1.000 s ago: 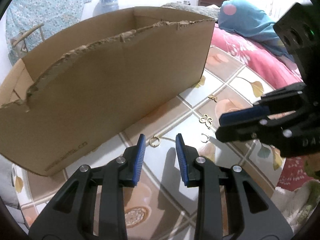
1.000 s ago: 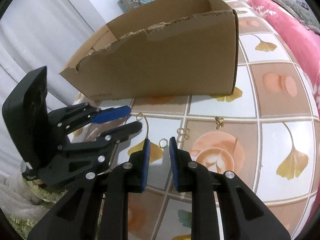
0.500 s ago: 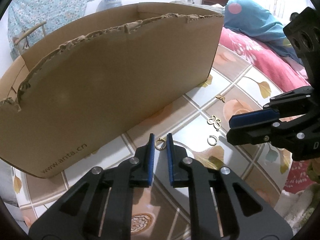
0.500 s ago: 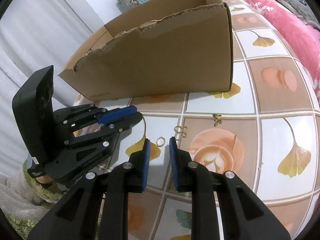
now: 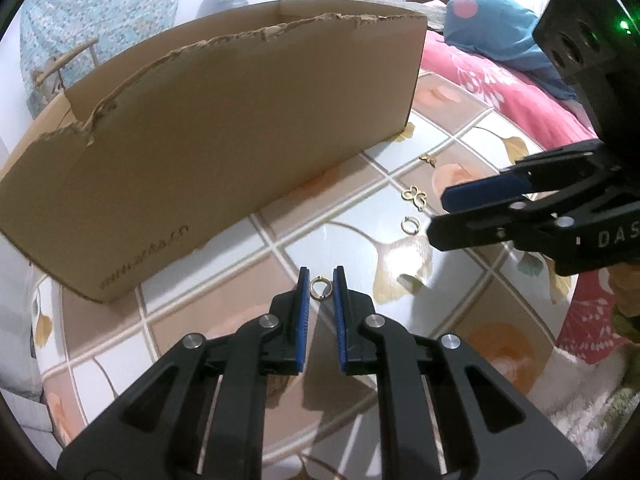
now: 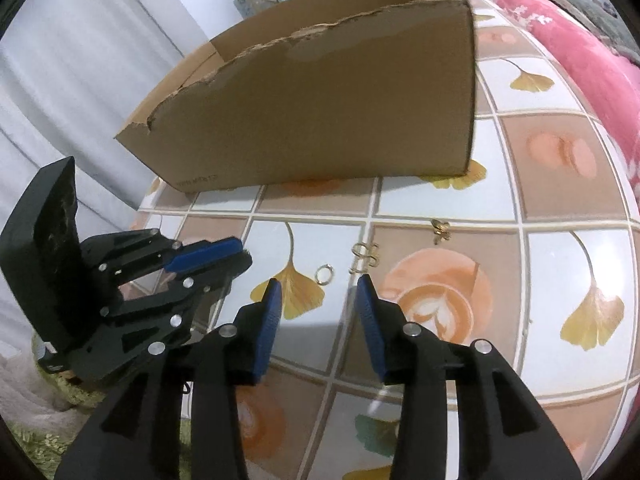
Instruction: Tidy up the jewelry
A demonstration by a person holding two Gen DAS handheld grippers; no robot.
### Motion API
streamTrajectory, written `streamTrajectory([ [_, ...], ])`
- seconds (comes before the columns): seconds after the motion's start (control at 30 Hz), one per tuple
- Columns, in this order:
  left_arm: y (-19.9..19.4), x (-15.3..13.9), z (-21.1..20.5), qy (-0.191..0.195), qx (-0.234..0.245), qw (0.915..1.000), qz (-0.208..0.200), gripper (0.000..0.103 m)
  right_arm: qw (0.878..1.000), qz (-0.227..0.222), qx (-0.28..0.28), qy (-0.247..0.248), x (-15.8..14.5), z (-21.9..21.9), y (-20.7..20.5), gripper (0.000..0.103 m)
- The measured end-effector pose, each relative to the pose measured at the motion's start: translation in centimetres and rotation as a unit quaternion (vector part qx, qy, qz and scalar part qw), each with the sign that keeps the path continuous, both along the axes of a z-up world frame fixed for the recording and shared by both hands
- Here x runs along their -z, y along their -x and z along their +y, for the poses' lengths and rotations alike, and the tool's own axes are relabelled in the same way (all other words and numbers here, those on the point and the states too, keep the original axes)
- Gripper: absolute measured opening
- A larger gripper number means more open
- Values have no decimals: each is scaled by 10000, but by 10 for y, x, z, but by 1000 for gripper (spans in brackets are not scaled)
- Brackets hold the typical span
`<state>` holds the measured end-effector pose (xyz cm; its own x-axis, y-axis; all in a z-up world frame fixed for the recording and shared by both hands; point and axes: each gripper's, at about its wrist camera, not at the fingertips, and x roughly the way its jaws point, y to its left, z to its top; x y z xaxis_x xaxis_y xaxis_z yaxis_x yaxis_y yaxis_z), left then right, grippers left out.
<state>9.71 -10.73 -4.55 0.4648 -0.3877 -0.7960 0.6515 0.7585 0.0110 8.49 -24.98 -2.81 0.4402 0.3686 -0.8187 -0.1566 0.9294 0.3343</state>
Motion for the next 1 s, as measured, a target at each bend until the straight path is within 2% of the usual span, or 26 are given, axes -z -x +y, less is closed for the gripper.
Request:
streamTrajectory([
  [0.6, 2, 0, 7, 76, -29, 10000, 11, 11, 9963, -280, -361, 729, 10, 39, -10, 37],
  [0.7, 2, 0, 7, 87, -32, 10000, 11, 11, 9943, -332, -400, 932, 11, 42, -9, 34],
  [1.0, 3, 0, 8, 84, -30, 10000, 7, 11, 9918, -447, -362, 1139, 12, 41, -5, 22],
])
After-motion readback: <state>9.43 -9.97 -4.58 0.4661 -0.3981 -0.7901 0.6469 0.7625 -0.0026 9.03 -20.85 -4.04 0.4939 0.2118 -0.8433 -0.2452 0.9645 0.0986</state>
